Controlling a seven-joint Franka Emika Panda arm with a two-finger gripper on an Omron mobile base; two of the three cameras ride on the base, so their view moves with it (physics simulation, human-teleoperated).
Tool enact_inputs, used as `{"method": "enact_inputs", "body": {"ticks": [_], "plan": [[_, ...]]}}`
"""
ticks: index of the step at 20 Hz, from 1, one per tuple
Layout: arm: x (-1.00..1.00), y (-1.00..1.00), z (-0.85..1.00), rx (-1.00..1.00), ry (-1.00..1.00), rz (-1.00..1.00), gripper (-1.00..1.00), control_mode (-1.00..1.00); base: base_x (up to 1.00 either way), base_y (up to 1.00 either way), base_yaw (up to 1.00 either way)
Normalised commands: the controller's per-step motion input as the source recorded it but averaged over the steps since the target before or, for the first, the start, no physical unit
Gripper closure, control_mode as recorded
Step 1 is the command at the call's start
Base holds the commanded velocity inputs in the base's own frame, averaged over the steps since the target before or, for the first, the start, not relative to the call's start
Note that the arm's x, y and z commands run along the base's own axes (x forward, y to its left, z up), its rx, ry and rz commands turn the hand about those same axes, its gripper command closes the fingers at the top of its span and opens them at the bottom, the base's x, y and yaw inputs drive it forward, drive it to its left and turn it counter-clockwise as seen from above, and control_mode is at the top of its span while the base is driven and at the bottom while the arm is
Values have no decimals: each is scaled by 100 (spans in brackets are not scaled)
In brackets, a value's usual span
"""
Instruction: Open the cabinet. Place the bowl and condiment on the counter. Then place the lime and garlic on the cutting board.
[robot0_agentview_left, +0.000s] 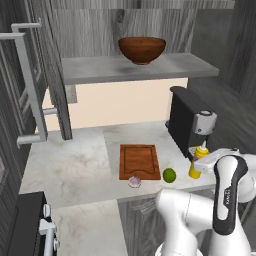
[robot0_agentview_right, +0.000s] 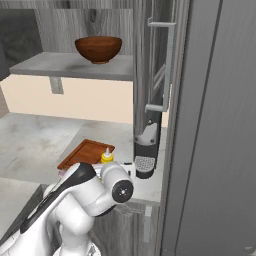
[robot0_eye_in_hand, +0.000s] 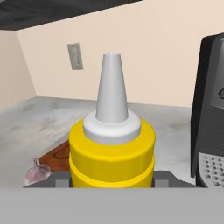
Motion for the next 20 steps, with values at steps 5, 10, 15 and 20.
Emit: {"method": "enact_inputs", "body": {"ticks": [5, 10, 15, 20], "plan": [[3, 0, -8, 0, -1, -4, 100, -100, 0, 0, 0], [22, 0, -5, 0, -4, -3, 100, -100, 0, 0, 0], [27, 0, -7, 0, 0, 0, 100, -100, 0, 0, 0], [19, 0, -28, -2, 0, 0, 100, -100, 0, 0, 0]]}}
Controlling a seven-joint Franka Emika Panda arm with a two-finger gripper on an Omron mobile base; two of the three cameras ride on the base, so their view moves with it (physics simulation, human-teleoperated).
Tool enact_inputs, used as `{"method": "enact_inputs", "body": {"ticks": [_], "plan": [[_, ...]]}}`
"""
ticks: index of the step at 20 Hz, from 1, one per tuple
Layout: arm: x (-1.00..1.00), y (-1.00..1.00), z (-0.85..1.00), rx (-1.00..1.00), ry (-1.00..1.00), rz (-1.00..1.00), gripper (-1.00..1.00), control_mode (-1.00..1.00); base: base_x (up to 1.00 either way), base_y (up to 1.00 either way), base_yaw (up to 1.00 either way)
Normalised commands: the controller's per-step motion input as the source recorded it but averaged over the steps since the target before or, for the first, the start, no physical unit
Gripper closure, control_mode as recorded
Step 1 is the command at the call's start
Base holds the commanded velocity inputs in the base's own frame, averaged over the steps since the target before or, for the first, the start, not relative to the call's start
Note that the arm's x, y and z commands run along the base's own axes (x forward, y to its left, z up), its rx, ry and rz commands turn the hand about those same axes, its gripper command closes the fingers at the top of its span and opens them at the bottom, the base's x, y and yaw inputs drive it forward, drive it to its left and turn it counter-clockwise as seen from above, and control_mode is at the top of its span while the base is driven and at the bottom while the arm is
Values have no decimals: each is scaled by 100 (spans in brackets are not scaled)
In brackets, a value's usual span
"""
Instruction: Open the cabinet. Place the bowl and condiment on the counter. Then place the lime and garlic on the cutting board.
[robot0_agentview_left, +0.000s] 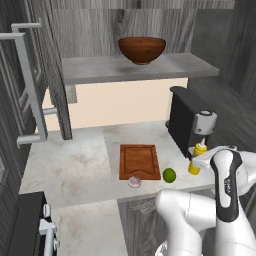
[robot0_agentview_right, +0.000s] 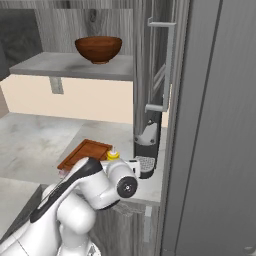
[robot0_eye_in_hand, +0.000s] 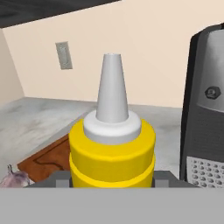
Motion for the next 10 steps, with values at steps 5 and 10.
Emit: {"method": "enact_inputs", "body": {"ticks": [5, 10], "plan": [[12, 0, -33, -4, 0, 1, 100, -100, 0, 0, 0], [10, 0, -37, -6, -7, 0, 100, -100, 0, 0, 0]]}}
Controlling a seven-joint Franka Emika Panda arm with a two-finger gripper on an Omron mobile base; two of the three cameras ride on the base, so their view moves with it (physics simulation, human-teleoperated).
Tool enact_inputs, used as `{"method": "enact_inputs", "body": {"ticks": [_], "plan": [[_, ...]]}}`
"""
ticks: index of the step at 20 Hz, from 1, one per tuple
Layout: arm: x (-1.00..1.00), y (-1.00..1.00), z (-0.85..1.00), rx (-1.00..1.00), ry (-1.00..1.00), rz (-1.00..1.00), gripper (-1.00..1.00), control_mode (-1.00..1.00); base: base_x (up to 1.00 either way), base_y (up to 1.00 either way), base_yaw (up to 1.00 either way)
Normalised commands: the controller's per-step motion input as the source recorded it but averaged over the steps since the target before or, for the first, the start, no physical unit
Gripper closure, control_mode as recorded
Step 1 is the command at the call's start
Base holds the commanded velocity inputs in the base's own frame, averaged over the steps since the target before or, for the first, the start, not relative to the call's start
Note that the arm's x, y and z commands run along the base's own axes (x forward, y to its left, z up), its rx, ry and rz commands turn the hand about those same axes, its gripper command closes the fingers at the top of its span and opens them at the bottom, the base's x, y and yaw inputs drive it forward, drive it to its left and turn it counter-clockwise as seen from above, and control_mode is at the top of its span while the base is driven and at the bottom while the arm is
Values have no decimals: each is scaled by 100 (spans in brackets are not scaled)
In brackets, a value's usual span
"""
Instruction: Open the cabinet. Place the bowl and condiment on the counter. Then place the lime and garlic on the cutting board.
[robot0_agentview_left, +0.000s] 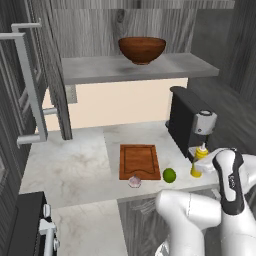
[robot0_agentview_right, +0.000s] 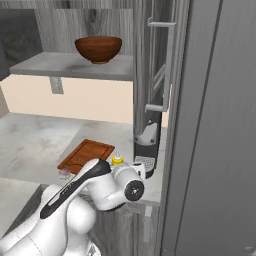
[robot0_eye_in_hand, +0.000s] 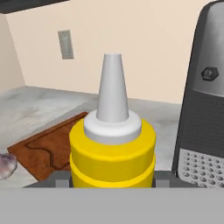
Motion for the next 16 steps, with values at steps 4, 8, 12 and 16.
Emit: {"method": "enact_inputs", "body": {"ticks": [4, 8, 12, 16], "plan": [[14, 0, -38, -6, -11, 0, 100, -100, 0, 0, 0], [19, 0, -38, -7, -11, 0, 100, -100, 0, 0, 0], [26, 2, -33, -4, -6, 0, 100, -100, 0, 0, 0], [30, 7, -28, -1, 0, 0, 100, -100, 0, 0, 0]]}}
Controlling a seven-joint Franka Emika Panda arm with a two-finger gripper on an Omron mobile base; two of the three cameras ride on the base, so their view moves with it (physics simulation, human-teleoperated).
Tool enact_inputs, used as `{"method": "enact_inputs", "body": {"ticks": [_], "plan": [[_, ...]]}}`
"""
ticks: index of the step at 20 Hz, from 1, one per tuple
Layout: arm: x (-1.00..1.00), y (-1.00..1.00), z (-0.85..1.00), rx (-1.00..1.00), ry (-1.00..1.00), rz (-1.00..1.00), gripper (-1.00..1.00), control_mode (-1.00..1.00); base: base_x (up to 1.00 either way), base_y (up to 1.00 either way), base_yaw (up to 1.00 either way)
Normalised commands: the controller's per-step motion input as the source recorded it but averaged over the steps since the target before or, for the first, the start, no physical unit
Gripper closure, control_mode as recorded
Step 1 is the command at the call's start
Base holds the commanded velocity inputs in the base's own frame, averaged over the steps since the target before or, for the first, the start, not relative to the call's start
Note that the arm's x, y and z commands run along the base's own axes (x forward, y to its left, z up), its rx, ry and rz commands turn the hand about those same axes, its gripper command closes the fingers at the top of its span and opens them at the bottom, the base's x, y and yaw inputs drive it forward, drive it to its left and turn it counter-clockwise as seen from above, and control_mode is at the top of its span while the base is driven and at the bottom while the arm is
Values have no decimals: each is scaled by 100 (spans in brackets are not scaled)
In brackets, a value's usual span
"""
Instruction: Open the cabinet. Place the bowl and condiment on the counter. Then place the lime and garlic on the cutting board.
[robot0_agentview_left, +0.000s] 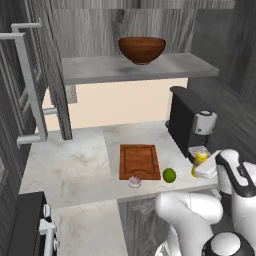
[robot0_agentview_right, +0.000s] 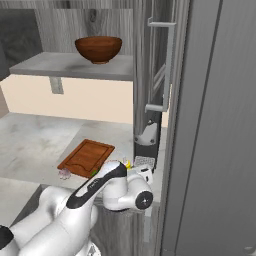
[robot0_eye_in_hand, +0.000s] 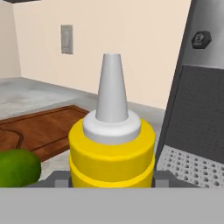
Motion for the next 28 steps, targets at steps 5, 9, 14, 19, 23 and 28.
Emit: {"method": "enact_inputs", "body": {"ticks": [5, 9, 14, 19, 23, 28], "plan": [[26, 13, -24, 0, 0, 0, 100, -100, 0, 0, 0], [15, 9, -26, 0, 0, 0, 100, -100, 0, 0, 0], [2, 7, -25, 0, 0, 0, 100, -100, 0, 0, 0], [0, 12, -27, -1, 0, 0, 100, -100, 0, 0, 0], [0, 17, -26, -2, 0, 0, 100, -100, 0, 0, 0], [0, 12, -20, -2, 0, 0, -100, -100, 0, 0, 0]]}}
